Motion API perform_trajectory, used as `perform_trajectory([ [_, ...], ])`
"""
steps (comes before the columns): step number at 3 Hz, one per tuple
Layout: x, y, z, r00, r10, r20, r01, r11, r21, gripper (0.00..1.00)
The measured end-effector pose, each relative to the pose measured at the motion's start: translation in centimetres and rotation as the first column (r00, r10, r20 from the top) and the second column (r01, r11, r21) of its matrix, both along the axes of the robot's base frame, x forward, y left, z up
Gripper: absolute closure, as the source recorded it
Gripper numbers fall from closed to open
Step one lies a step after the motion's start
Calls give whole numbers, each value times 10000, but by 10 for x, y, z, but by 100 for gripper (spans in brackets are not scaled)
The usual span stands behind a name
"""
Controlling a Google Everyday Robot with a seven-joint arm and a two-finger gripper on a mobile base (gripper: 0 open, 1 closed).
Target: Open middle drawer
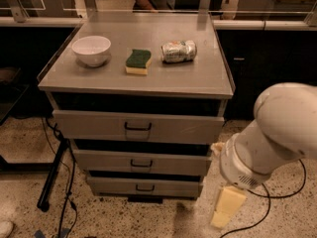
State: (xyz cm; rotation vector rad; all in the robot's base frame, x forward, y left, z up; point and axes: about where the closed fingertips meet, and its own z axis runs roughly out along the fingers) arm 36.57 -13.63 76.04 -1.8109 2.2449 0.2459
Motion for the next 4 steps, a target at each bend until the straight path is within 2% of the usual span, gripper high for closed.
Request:
perform_trajectory([
  [2, 21, 33, -65, 9986, -477, -207, 493, 9950, 873, 0],
  [3, 22, 36, -70, 9985, -493, -253, 516, 9938, 980, 0],
  [4, 15, 46, -85, 9972, -409, -622, 488, 9902, 1311, 0],
])
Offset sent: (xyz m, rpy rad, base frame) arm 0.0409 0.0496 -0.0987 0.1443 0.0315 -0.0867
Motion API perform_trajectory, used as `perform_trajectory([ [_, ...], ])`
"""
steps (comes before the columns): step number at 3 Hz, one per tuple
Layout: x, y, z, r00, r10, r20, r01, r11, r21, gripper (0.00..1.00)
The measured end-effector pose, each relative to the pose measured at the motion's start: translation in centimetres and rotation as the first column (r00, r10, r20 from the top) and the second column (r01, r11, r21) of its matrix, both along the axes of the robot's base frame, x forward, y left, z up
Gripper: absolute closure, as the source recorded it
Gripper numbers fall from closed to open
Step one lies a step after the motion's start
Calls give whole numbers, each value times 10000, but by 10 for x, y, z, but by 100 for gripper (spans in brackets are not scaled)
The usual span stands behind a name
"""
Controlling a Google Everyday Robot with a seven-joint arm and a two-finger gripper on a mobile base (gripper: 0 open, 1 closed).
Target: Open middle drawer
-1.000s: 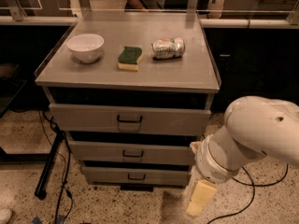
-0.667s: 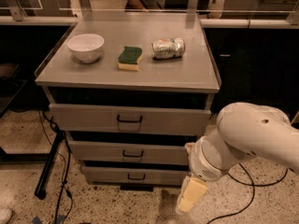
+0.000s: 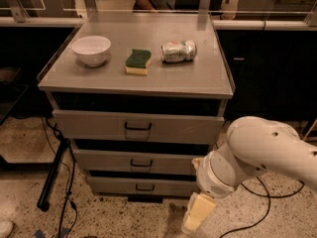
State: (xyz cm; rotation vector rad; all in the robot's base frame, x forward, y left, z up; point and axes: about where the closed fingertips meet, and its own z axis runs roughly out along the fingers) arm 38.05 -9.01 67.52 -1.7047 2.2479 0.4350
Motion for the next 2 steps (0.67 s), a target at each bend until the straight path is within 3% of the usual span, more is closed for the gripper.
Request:
perform_trajectory([
  [2, 25, 40, -79, 9965, 187, -821, -125, 9971, 751, 0],
])
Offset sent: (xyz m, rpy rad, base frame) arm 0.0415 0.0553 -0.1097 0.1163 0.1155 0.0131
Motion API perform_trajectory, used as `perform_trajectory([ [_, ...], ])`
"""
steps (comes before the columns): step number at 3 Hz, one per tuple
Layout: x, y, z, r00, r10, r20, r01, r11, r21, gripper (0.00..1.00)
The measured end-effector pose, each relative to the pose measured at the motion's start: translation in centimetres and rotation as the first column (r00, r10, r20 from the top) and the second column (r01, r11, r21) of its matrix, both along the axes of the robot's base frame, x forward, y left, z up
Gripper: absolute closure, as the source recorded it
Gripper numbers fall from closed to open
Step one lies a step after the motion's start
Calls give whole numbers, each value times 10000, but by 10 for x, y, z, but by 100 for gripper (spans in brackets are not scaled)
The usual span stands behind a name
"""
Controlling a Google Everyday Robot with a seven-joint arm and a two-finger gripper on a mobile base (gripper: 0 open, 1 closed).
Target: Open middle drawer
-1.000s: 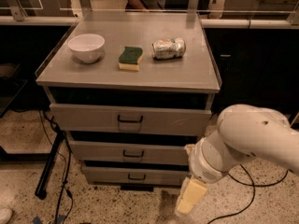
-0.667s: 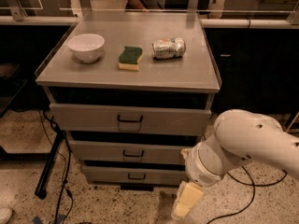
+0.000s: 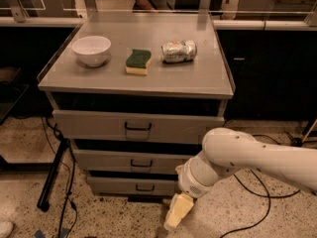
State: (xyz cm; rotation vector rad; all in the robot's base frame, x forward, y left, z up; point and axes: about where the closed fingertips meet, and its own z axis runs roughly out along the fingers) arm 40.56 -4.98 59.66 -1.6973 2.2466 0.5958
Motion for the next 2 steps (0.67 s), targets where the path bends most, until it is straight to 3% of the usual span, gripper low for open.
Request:
perform_trajectory([
  [2, 3, -2, -19, 9996, -272, 41, 271, 9996, 81, 0],
])
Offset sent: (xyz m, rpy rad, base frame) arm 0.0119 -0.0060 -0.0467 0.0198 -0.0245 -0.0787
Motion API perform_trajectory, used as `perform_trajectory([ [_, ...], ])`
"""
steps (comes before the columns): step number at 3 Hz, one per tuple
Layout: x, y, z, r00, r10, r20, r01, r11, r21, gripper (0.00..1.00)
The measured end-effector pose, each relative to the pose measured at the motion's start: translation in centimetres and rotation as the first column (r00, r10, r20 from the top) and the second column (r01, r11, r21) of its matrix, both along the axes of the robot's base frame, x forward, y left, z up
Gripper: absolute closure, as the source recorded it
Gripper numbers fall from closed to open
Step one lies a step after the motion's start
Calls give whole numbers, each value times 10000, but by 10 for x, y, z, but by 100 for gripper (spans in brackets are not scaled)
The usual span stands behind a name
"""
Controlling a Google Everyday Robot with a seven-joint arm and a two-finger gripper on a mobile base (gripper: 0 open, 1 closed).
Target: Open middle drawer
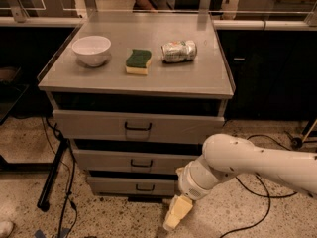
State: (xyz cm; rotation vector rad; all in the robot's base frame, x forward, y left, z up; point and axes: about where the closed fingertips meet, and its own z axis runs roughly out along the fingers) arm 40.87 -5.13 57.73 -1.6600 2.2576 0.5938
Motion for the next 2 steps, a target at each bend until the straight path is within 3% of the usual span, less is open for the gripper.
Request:
perform_trajectory([
  [1, 45, -18, -39, 9955, -765, 566, 772, 9970, -106, 0],
  [2, 45, -18, -39, 9955, -765, 567, 772, 9970, -106, 0],
])
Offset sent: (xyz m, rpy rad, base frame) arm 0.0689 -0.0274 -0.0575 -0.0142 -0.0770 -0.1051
